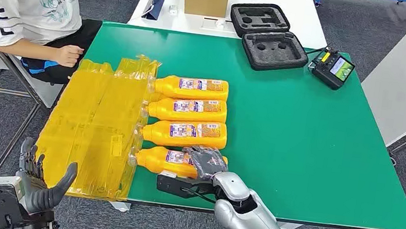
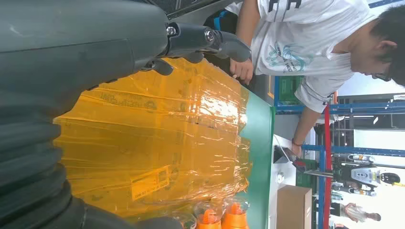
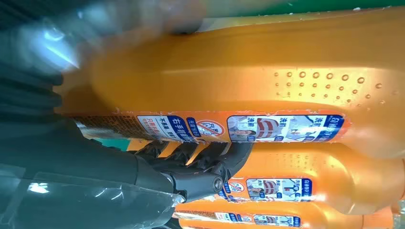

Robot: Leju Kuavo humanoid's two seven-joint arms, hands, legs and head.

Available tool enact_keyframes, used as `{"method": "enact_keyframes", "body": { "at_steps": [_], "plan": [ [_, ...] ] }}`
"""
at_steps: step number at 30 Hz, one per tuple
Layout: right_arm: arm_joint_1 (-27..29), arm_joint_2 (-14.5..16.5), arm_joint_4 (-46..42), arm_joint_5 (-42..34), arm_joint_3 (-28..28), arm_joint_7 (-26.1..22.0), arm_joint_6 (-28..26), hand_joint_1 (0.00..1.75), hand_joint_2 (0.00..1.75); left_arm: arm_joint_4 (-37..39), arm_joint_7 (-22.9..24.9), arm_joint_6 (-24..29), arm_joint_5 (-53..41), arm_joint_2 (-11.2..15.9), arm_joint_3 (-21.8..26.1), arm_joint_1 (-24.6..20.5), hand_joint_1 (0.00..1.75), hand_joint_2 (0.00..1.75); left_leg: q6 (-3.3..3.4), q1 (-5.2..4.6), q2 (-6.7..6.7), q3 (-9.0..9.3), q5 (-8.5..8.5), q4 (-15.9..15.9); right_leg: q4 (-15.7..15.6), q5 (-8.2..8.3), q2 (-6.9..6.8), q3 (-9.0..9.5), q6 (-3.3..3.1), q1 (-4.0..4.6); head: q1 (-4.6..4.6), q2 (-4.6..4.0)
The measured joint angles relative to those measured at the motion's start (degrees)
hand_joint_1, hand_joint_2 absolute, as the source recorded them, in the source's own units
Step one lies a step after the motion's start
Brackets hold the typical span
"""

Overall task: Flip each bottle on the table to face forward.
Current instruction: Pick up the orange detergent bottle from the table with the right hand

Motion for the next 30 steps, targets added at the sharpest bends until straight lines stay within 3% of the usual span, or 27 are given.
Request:
{"method": "enact_keyframes", "body": {
  "at_steps": [8, 13, 19, 24, 30],
  "plan": [
    [-0.2, -0.9, 0.1, -2.9, 0.9, -2.0, 0.6, 1.75, 1.75, 0.0, 0.0, 0.0, 0.0, 0.0, 0.1, 0.0, 0.00, 1.75, -0.02, 0.00, 0.01, 0.26, -0.07, 0.0, 0.0, -0.01, 0.03, 0.20, 0.00, 0.00, -0.01, 0.00],
    [1.3, -1.3, -0.5, -9.0, 0.2, -7.2, -3.9, 1.75, 1.75, 0.0, -0.1, 0.0, 0.0, 0.0, 0.1, 0.5, 0.00, 1.75, -0.03, 0.01, 0.03, 0.30, -0.10, 0.0, 0.0, -0.01, 0.09, 0.25, 0.00, 0.00, 0.01, 0.00],
    [5.6, -0.3, -5.0, -20.6, -4.2, -20.2, -13.5, 1.75, 1.75, 0.0, -1.0, 0.0, 0.2, -0.8, 0.1, 0.7, 0.00, 1.75, 0.00, 0.01, 0.01, -0.03, -0.04, 0.0, 0.0, 0.02, 0.10, -0.01, 0.01, 0.00, 0.01, 0.00],
    [8.0, 2.4, -10.8, -31.7, -9.6, -33.4, -23.4, 1.75, 1.75, 0.0, -1.8, 0.0, 1.6, -1.6, 0.1, 0.6, 0.00, 1.75, 0.00, 0.02, 0.01, -0.10, -0.03, 0.0, 0.0, 0.01, 0.09, -0.08, 0.01, 0.01, 0.00, 0.00],
    [11.0, 4.6, -14.6, -36.9, -12.2, -39.4, -28.7, 1.75, 1.75, 0.0, -2.1, -0.4, 2.9, -1.9, -0.1, 0.4, 0.00, 1.75, 0.01, 0.00, 0.01, -0.19, -0.06, 0.0, 0.0, 0.00, 0.09, -0.17, 0.01, 0.00, -0.01, 0.00]
  ]
}}
